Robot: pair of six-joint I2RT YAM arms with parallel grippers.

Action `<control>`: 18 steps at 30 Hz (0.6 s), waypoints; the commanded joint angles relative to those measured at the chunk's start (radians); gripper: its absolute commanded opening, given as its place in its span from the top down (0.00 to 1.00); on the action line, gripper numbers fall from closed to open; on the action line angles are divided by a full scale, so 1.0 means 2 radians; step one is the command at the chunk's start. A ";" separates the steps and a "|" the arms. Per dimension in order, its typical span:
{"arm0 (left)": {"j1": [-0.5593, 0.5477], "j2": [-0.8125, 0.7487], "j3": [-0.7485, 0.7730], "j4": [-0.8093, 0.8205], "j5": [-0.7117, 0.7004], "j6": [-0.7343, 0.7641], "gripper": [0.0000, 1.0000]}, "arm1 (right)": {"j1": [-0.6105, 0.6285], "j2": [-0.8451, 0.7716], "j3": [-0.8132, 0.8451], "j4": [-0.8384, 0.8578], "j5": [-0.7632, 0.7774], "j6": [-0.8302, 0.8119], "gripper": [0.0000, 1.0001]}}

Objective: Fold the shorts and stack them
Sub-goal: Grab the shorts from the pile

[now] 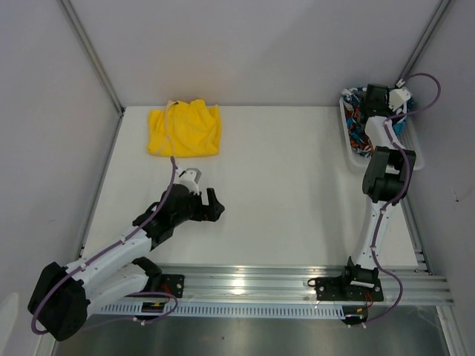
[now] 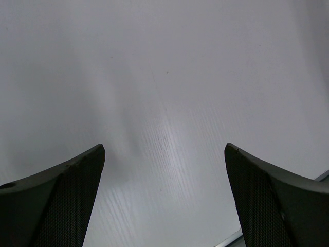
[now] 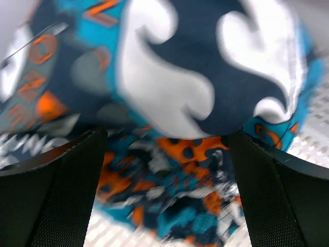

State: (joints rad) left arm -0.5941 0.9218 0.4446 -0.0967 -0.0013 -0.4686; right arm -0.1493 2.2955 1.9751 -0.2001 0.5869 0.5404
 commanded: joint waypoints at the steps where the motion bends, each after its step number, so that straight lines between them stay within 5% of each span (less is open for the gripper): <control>1: -0.005 0.005 -0.008 0.066 -0.005 0.028 0.01 | -0.023 0.016 0.047 -0.023 0.010 -0.002 0.01; 8: -0.006 0.038 -0.012 0.084 0.019 0.029 0.01 | -0.029 0.078 0.120 -0.043 0.007 -0.020 0.05; 9: -0.006 0.041 -0.010 0.084 0.014 0.030 0.01 | -0.030 0.082 0.123 -0.040 0.000 -0.022 0.11; 10: -0.006 0.044 -0.008 0.084 0.011 0.030 0.01 | -0.032 0.089 0.125 -0.030 -0.009 -0.023 0.33; 14: -0.006 0.048 -0.004 0.081 0.003 0.033 0.01 | -0.033 0.106 0.164 -0.005 -0.085 -0.025 0.76; 15: -0.006 0.049 -0.004 0.079 -0.007 0.033 0.01 | -0.033 0.106 0.165 0.018 -0.137 -0.023 0.97; 18: -0.006 0.058 0.003 0.078 -0.015 0.036 0.01 | -0.027 0.087 0.153 0.069 -0.191 -0.011 1.00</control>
State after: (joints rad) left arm -0.5976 1.0241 0.4244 0.0227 -0.0017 -0.4263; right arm -0.2142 2.5069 2.2360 -0.2211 0.3798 0.5034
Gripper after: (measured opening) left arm 0.990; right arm 0.009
